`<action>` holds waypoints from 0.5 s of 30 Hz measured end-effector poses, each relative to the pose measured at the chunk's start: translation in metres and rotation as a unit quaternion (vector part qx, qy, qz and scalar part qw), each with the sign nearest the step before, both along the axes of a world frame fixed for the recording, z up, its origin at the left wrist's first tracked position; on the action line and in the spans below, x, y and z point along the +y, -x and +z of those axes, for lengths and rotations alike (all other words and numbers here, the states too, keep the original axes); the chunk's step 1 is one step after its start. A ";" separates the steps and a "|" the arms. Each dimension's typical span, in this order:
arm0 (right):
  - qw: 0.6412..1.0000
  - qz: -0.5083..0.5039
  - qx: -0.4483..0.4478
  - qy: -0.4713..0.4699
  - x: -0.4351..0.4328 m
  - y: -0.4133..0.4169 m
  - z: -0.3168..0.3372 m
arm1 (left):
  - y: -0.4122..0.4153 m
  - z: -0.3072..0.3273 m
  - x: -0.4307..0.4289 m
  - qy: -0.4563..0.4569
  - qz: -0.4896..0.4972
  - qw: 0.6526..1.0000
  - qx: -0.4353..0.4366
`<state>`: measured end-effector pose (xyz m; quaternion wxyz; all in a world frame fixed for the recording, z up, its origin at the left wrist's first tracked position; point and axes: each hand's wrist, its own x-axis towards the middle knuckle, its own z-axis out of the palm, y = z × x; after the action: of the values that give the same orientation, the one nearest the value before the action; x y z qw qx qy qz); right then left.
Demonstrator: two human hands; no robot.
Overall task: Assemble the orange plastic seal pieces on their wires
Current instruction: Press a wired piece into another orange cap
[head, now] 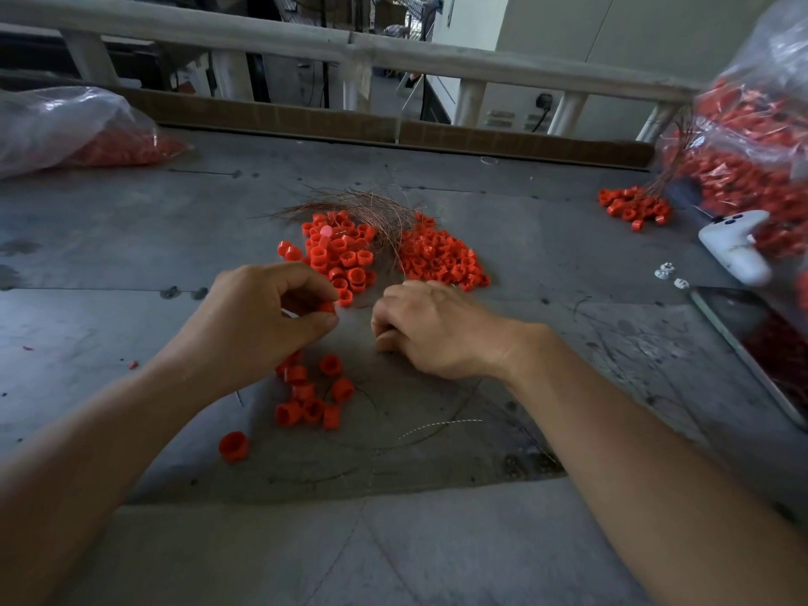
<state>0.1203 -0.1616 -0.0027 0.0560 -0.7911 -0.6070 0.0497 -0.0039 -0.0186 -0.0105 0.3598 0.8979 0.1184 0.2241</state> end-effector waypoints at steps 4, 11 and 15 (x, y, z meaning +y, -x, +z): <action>0.994 -0.018 0.102 -0.025 -0.004 -0.005 0.000 | 0.000 0.000 0.000 -0.001 0.005 1.000 0.002; 0.964 -0.115 0.126 -0.202 -0.006 -0.014 -0.002 | 0.001 0.003 -0.003 0.003 0.002 1.000 -0.001; 0.968 -0.139 0.093 -0.187 -0.004 -0.018 -0.008 | 0.001 0.004 -0.004 0.000 0.001 1.000 -0.003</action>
<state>0.1386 -0.1657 -0.0111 0.2652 -0.8351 -0.4820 0.0007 -0.0051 -0.0224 -0.0067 0.3599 0.8971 0.1187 0.2273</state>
